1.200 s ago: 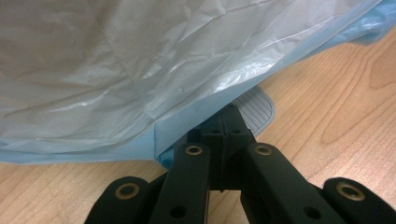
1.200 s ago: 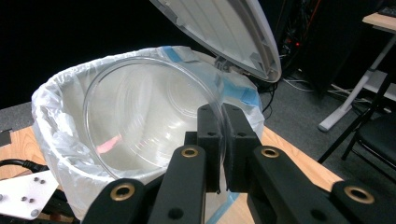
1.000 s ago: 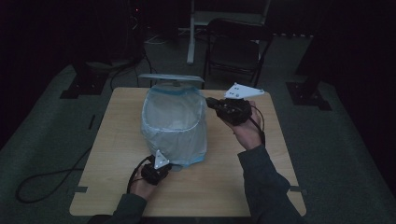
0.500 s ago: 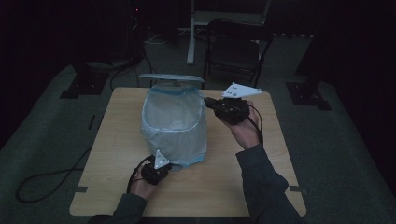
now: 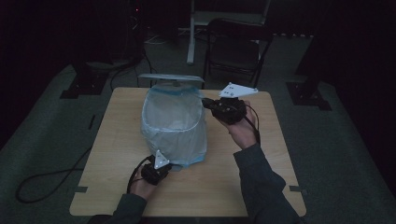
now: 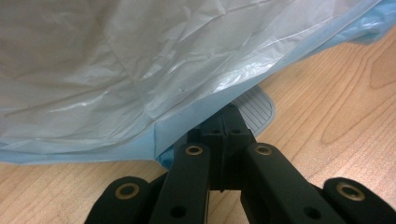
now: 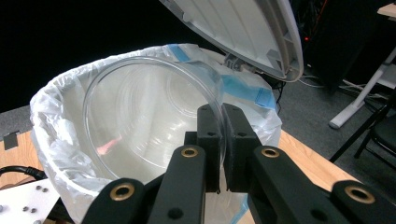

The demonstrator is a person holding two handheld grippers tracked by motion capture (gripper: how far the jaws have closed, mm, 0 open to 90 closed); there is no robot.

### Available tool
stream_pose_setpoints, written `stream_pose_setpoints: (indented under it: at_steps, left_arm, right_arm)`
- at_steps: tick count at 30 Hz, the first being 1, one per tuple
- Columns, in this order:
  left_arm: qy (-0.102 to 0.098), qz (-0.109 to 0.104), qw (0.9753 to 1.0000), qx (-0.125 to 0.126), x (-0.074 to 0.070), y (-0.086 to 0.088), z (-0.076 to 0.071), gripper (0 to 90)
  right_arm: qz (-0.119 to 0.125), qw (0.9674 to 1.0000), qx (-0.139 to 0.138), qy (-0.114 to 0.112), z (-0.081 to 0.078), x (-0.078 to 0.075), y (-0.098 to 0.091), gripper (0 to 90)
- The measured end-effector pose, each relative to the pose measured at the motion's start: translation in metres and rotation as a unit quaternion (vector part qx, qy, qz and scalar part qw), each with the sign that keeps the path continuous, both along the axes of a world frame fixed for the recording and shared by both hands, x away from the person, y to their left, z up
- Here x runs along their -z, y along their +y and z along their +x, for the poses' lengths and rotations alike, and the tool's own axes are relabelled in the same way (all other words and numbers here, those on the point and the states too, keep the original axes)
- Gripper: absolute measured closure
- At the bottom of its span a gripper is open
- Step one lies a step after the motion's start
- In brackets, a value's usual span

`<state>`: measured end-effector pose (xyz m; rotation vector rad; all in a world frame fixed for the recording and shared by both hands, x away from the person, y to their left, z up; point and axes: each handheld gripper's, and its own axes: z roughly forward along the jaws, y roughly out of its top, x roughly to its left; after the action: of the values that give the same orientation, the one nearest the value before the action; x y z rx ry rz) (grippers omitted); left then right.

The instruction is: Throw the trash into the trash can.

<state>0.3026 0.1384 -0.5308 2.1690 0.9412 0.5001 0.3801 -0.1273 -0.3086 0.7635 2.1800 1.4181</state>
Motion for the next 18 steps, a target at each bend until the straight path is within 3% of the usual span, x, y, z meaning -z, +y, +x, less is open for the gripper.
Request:
stream_pose_setpoints:
  at_steps: [7, 10, 14, 18]
  left_arm:
    - [0.0, 0.0, 1.0, 0.0, 0.0, 0.0, 0.0, 90.0]
    - [0.0, 0.0, 1.0, 0.0, 0.0, 0.0, 0.0, 90.0]
    - [0.0, 0.0, 1.0, 0.0, 0.0, 0.0, 0.0, 90.0]
    - [0.0, -0.001, 1.0, -0.001, 0.0, 0.0, 0.0, 90.0]
  right_arm:
    - [0.002, 1.0, -0.003, 0.006, 0.002, 0.002, 0.002, 85.4]
    - [0.011, 0.9997, -0.014, 0.018, 0.003, 0.003, 0.003, 61.8]
    - [0.028, 0.9995, -0.005, 0.013, 0.001, 0.003, -0.001, 53.6]
    - [0.031, 0.9994, 0.015, 0.001, -0.008, 0.003, -0.009, 52.0]
